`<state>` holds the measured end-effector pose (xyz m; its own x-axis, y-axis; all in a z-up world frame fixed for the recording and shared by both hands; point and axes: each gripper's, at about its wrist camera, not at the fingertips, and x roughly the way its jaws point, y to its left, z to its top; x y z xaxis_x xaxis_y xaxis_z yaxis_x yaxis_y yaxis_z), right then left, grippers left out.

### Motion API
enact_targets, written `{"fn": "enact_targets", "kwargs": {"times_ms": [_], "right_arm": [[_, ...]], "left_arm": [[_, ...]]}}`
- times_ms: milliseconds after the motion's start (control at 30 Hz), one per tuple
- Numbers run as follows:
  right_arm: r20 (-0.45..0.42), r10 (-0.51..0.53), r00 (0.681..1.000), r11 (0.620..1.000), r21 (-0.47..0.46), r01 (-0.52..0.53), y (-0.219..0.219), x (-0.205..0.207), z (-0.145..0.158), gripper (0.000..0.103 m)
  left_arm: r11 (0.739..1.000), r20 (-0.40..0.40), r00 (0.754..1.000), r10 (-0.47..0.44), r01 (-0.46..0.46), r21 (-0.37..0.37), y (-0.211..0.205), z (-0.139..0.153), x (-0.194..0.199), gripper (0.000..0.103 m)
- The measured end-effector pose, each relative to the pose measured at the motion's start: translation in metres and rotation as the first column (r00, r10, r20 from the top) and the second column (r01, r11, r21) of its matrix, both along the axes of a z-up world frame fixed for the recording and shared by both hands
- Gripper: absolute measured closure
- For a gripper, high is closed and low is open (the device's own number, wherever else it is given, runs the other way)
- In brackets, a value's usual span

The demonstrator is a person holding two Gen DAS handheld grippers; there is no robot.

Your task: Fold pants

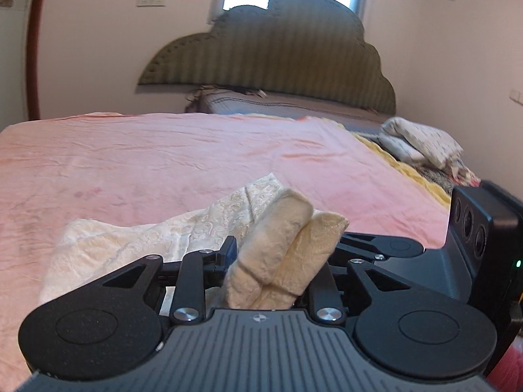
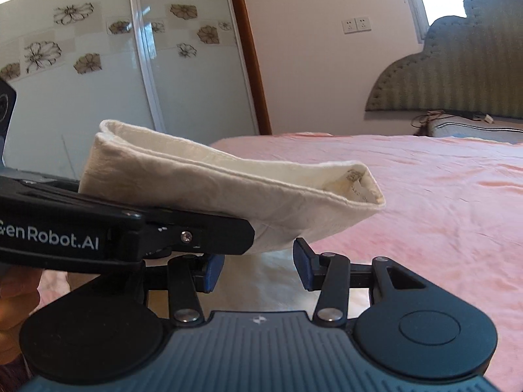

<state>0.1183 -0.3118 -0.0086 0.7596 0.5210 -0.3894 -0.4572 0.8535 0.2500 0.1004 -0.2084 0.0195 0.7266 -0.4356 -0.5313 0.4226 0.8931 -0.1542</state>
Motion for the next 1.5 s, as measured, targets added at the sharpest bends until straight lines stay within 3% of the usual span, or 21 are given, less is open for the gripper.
{"fn": "enact_targets", "kwargs": {"times_ms": [233, 367, 433, 500, 567, 700, 800, 933, 1067, 1200, 1233, 1333, 1500], "right_arm": [[-0.053, -0.035, 0.998, 0.999, -0.022, 0.034, -0.011, 0.000, -0.017, 0.057], [-0.095, -0.045, 0.994, 0.999, -0.020, 0.043, -0.017, -0.001, -0.027, 0.057], [-0.138, -0.071, 0.988, 0.997, -0.018, 0.069, -0.020, -0.002, -0.032, 0.052], [-0.163, -0.105, 0.981, 0.994, -0.028, 0.101, -0.023, -0.008, -0.036, 0.044], [-0.177, -0.145, 0.973, 0.989, -0.055, 0.137, -0.027, -0.016, -0.038, 0.043], [-0.206, -0.247, 0.947, 0.968, -0.084, 0.235, -0.047, -0.039, -0.044, 0.038], [-0.207, -0.341, 0.917, 0.940, -0.080, 0.331, -0.063, -0.054, -0.043, 0.037], [-0.143, -0.474, 0.869, 0.880, -0.101, 0.463, -0.071, -0.068, -0.032, 0.037], [-0.072, -0.415, 0.907, 0.910, -0.021, 0.415, -0.056, -0.073, -0.007, 0.037], [-0.055, -0.269, 0.962, 0.959, -0.109, 0.262, -0.021, -0.068, -0.002, 0.029], [-0.062, -0.257, 0.964, 0.956, -0.165, 0.244, -0.012, -0.066, -0.006, 0.029], [-0.039, -0.359, 0.933, 0.890, -0.317, 0.329, 0.002, -0.066, -0.020, 0.028], [-0.094, -0.311, 0.946, 0.950, -0.067, 0.306, -0.012, -0.071, -0.015, 0.028]], "left_arm": [[0.998, -0.009, 0.999, -0.037, 0.037, 0.048, -0.024, -0.018, 0.002, 0.075], [0.996, -0.063, 0.996, -0.071, 0.074, 0.045, -0.026, -0.027, 0.008, 0.070], [0.995, -0.085, 0.992, -0.094, 0.098, 0.036, -0.026, -0.033, 0.011, 0.065], [0.991, -0.096, 0.987, -0.129, 0.132, 0.026, -0.029, -0.039, 0.013, 0.050], [0.983, -0.112, 0.978, -0.177, 0.181, 0.025, -0.034, -0.045, 0.014, 0.045], [0.978, -0.130, 0.971, -0.203, 0.207, 0.017, -0.037, -0.052, 0.012, 0.045], [0.972, -0.137, 0.963, -0.232, 0.226, -0.061, -0.025, -0.044, 0.013, 0.043], [0.974, -0.104, 0.971, -0.214, 0.204, -0.101, -0.004, -0.025, 0.014, 0.033], [0.991, -0.091, 0.988, -0.124, 0.119, -0.056, 0.030, -0.014, 0.020, 0.030], [0.998, -0.137, 0.989, -0.051, 0.045, -0.053, 0.077, -0.013, 0.026, 0.030], [0.998, -0.141, 0.989, -0.035, 0.028, -0.051, 0.090, -0.014, 0.025, 0.030], [1.000, -0.144, 0.990, 0.003, -0.006, -0.025, 0.126, -0.017, 0.017, 0.030], [1.000, -0.141, 0.990, 0.025, -0.025, 0.004, 0.163, -0.023, 0.000, 0.030]]}}
